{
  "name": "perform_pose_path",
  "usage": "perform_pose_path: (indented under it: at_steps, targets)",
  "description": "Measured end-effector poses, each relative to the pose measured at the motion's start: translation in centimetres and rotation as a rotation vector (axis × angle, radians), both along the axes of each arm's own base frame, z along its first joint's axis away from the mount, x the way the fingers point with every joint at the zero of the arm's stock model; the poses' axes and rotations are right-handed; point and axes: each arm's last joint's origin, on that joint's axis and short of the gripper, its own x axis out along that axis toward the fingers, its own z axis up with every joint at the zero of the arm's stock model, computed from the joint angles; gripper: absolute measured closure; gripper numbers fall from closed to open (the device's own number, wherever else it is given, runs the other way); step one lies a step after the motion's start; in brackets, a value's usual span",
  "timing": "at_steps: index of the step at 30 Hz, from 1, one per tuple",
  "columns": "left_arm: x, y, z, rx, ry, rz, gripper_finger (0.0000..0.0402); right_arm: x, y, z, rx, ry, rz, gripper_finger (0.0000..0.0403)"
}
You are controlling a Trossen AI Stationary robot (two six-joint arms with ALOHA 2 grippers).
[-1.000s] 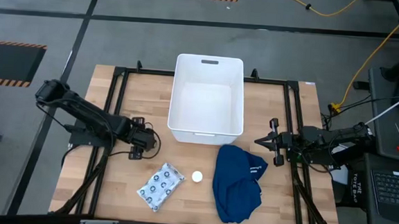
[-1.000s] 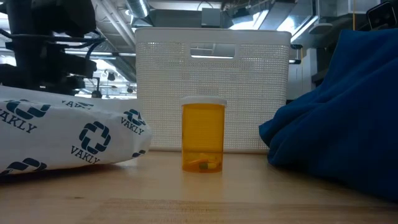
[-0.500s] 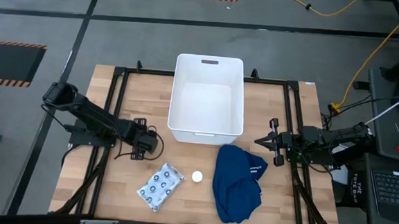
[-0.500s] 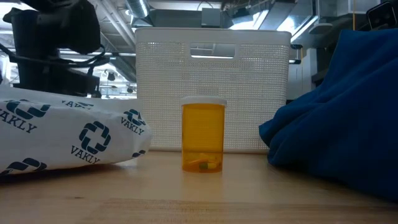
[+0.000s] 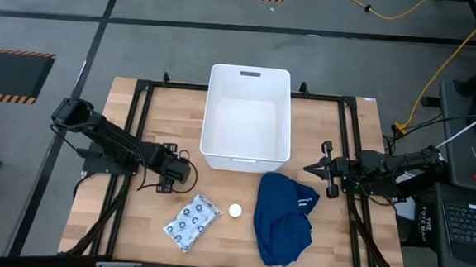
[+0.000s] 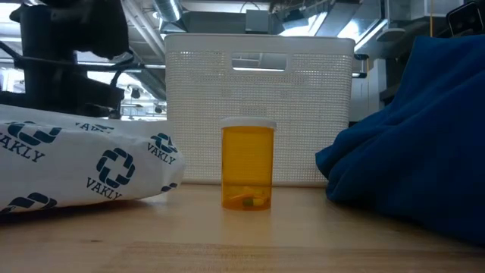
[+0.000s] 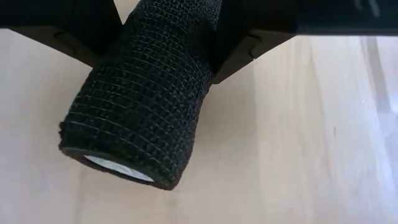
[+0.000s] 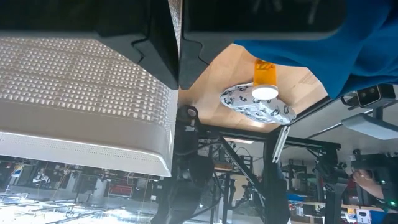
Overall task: Pick & place medical supplies in basket/bin
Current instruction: Put the black bandage into the white bin
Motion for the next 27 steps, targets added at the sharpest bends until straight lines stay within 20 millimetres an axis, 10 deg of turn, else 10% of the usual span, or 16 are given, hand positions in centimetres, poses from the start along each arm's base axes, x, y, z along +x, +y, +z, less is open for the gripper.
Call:
perform_pose_path:
  at_steps: [27]
  targets:
    - [-0.1, -0.5, 3.8, -0.172, -0.031, -0.101, 0.0223, 0.0, 0.0, 0.0, 0.023, 0.003, 0.001, 0.0386]
